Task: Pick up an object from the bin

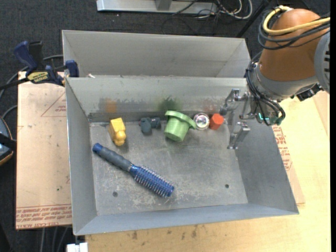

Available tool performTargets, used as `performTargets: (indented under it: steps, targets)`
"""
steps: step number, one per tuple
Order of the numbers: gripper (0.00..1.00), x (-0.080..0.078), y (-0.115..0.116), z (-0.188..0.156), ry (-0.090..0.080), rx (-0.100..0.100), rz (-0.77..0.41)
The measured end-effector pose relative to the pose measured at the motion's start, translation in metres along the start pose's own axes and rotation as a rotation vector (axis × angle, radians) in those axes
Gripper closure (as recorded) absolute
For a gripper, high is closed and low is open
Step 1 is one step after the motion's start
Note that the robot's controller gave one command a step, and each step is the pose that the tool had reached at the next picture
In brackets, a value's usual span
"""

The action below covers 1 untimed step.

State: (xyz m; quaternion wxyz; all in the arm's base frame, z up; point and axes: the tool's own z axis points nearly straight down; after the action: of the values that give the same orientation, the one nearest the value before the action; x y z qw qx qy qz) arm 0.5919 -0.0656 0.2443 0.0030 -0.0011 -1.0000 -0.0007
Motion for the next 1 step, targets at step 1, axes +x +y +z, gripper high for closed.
performTargets:
  steps: [1]
  targets:
    - [0.00,-0.0250,0.0556,0.1273,-0.001,-0.002,0.003]
